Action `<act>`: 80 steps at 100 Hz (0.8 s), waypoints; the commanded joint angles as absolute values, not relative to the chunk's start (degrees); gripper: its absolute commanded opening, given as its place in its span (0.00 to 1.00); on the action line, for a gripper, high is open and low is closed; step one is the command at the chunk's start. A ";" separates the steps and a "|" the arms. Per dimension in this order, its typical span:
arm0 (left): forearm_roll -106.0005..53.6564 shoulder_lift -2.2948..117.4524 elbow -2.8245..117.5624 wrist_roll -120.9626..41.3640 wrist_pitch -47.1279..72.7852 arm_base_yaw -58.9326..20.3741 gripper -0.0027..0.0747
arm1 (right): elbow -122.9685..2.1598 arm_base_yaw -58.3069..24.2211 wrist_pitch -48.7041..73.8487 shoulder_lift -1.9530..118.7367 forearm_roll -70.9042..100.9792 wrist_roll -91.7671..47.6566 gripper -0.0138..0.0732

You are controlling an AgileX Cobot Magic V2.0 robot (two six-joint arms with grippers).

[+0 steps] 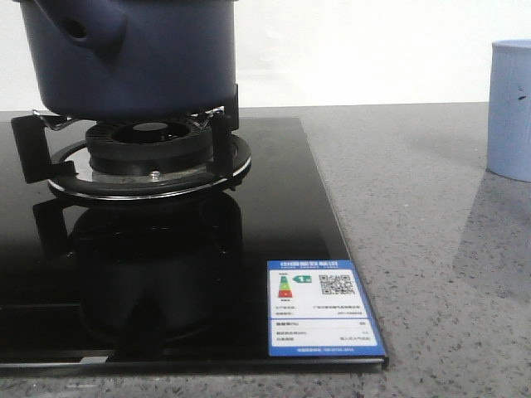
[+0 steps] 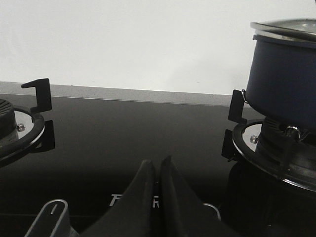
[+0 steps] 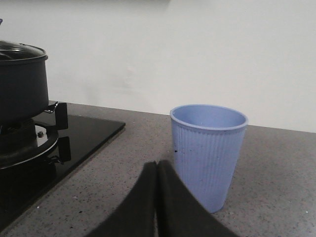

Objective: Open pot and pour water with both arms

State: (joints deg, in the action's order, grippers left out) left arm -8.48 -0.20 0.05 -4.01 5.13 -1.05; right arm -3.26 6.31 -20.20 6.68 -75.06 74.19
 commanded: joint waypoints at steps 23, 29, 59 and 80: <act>-8.97 -1.65 -0.72 -3.39 0.66 -0.91 0.01 | -4.53 4.77 -22.39 13.60 -41.30 42.64 0.09; -8.97 -1.65 -0.72 -3.39 0.66 -0.91 0.01 | -4.53 3.34 -20.35 15.06 -31.63 35.32 0.09; -8.97 -1.65 -0.72 -3.39 0.66 -0.91 0.01 | -4.53 -5.34 -5.27 14.52 -5.20 3.45 0.09; -8.97 -1.65 -0.72 -3.39 0.66 -0.91 0.01 | -2.06 -2.63 0.00 7.28 -5.11 3.45 0.09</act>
